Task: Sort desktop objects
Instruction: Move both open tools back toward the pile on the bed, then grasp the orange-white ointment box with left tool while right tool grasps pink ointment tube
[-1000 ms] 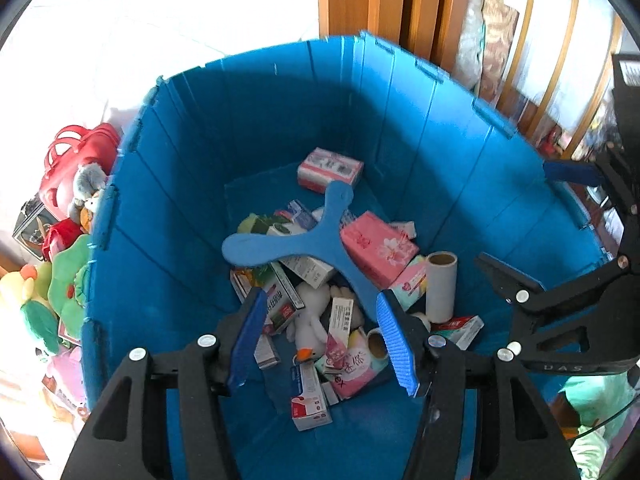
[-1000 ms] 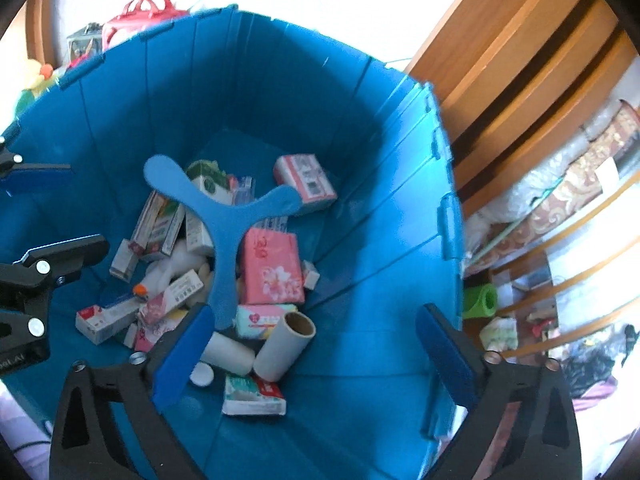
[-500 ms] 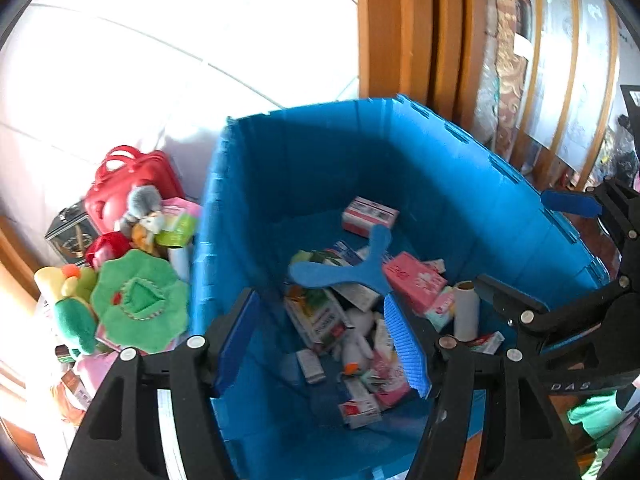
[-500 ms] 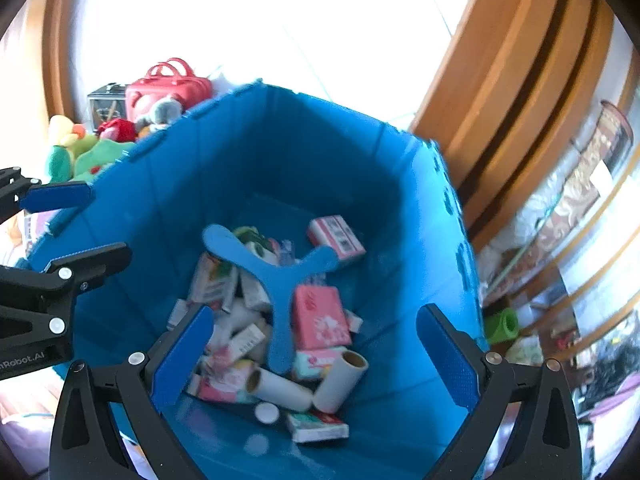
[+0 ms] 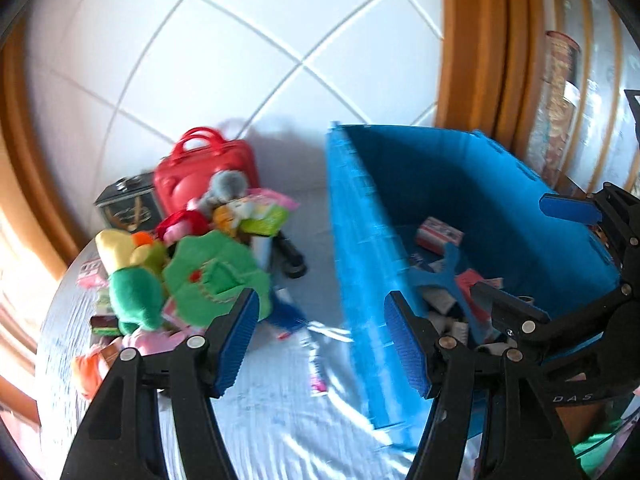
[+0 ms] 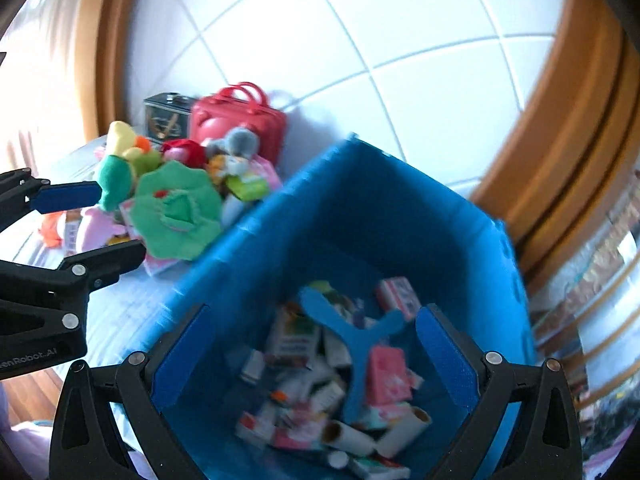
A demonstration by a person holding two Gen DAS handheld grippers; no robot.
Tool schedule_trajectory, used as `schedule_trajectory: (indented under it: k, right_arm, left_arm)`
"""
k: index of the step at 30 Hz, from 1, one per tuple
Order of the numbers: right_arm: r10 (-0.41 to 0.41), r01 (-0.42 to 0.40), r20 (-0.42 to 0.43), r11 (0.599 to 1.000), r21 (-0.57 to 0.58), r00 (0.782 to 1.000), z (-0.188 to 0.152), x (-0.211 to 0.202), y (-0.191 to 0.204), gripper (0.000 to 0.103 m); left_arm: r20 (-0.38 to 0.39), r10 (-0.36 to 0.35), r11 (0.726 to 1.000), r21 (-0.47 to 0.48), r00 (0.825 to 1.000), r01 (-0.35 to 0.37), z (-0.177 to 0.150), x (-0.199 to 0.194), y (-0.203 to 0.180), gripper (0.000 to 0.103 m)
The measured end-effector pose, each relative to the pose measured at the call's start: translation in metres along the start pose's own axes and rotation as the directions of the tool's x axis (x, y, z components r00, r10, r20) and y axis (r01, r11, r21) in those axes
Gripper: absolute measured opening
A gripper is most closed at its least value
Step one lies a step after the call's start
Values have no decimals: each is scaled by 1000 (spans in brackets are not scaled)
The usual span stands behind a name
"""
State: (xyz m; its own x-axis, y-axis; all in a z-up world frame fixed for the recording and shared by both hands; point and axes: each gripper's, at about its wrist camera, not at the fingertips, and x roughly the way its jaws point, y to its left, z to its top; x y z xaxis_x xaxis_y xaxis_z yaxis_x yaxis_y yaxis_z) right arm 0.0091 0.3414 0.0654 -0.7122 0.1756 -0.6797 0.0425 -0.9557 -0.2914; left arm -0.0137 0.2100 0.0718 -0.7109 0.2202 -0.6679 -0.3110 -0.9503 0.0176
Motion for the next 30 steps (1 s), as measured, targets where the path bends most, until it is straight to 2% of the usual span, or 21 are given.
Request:
schedule_trajectory:
  k: [12,15,19,21,24,30]
  right_arm:
    - [114,-114,20,993,-26,993,49,23,121,103]
    - [141,-141,12,990,-12,990,57,37,148,103]
    - [164,-162,-41,986,43,986,56,76,173,103]
    - [162,-156,-83,985,70,983,50,97,181,103]
    - [167,-151,-153,982,109,974,35,133,190,103]
    - [159,-111,-283,978,177,946,-6,195,202,103]
  left_arm:
    - [-38,114,988,-99,993,-117,-43,1,145,64]
    - [-57,144,981,-121,988,-150,-56,6,181,64]
    - [-93,173,967,-175,981,-187,-77,18,231,64]
    - [-125,203,953,-201,971,-226,-90,28,258,64]
    - [-193,256,925,-236,947,-298,-114,47,298,64]
    - [-334,258,867,-333,907,-370,-171,94,368,64]
